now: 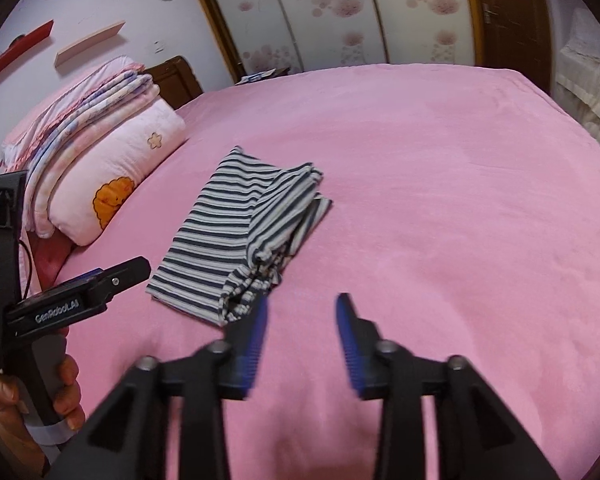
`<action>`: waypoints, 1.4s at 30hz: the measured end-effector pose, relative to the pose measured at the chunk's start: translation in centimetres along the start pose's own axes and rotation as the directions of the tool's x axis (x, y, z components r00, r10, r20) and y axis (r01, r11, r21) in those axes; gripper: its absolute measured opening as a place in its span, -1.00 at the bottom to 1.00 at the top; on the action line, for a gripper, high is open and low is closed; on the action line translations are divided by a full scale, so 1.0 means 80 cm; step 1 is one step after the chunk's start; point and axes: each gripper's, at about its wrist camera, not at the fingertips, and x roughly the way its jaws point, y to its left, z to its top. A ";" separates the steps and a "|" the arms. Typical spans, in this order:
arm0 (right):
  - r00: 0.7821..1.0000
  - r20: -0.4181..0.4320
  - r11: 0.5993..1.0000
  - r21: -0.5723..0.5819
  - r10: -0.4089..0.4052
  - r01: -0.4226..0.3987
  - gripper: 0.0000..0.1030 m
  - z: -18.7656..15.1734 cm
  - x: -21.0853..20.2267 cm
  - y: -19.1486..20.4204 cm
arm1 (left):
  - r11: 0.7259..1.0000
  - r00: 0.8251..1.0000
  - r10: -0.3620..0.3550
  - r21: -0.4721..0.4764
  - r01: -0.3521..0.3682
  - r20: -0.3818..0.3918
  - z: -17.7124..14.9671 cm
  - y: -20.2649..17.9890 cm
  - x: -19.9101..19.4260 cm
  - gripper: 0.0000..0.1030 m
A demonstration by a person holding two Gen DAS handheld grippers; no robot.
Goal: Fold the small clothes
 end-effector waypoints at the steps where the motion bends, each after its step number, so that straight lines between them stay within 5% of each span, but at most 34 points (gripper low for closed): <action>1: 1.000 -0.001 1.000 0.013 -0.002 0.002 -0.21 -0.002 -0.005 -0.003 | 1.000 1.000 -0.006 0.016 0.005 0.003 -0.003 -0.009 -0.006 0.99; 9: 0.998 0.024 0.997 0.055 -0.053 0.052 -0.12 -0.018 -0.044 -0.024 | 0.998 0.997 -0.054 0.046 0.051 0.063 -0.032 -0.069 -0.043 0.99; 14: 0.995 0.074 0.998 0.022 -0.067 0.066 0.10 -0.025 -0.072 -0.035 | 0.995 0.997 -0.031 0.096 0.024 0.072 -0.047 -0.105 -0.051 0.99; 20: 0.991 0.097 0.996 0.038 -0.088 0.085 0.11 -0.045 -0.113 -0.045 | 0.994 0.998 -0.012 0.105 0.006 0.056 -0.069 -0.127 -0.077 0.99; 32: 0.986 0.091 0.982 0.139 -0.143 0.129 0.12 -0.117 -0.241 -0.024 | 0.992 0.997 -0.016 0.124 0.007 0.070 -0.149 -0.127 -0.233 0.99; 42: 0.969 0.139 0.976 0.111 -0.203 0.189 0.25 -0.184 -0.353 0.024 | 0.989 0.995 -0.021 0.149 0.006 0.097 -0.220 -0.113 -0.349 0.99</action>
